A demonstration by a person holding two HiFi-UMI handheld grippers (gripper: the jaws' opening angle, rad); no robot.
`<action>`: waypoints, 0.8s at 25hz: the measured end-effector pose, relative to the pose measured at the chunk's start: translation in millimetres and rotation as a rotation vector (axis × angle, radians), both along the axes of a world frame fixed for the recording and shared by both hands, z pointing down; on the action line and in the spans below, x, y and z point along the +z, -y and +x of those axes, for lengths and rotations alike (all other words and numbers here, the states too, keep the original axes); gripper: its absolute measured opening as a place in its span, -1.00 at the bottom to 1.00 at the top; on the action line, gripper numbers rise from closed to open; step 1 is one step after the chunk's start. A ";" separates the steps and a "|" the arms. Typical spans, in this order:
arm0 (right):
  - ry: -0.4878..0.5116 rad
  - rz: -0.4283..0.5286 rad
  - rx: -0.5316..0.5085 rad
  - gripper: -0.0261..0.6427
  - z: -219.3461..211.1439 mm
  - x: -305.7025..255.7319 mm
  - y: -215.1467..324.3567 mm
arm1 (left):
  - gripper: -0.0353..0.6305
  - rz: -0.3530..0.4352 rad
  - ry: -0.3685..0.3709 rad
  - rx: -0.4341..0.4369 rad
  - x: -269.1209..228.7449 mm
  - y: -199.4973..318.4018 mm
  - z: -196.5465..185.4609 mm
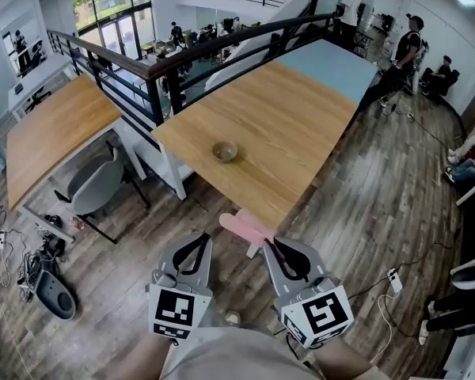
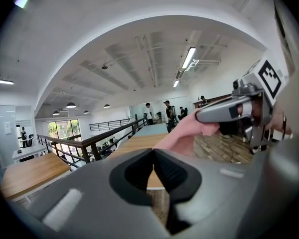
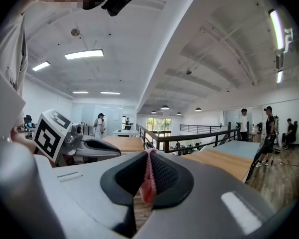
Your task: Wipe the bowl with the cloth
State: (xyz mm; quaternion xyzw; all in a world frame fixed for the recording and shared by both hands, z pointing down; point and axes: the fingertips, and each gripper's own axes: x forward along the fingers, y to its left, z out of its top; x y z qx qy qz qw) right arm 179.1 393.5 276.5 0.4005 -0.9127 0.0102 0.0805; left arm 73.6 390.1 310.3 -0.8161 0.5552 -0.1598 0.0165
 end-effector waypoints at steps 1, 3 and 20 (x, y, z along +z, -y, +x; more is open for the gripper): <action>0.001 0.000 -0.003 -0.88 -1.1 1.5 2.1 | -0.88 -0.001 0.001 0.001 1.5 2.5 0.4; 0.000 -0.004 -0.007 -0.88 -2.8 5.2 6.8 | -0.88 -0.003 0.003 0.002 5.0 7.6 0.3; -0.033 -0.051 0.008 -0.88 -52.8 36.8 123.4 | -0.88 -0.039 0.001 0.031 33.9 125.9 -48.4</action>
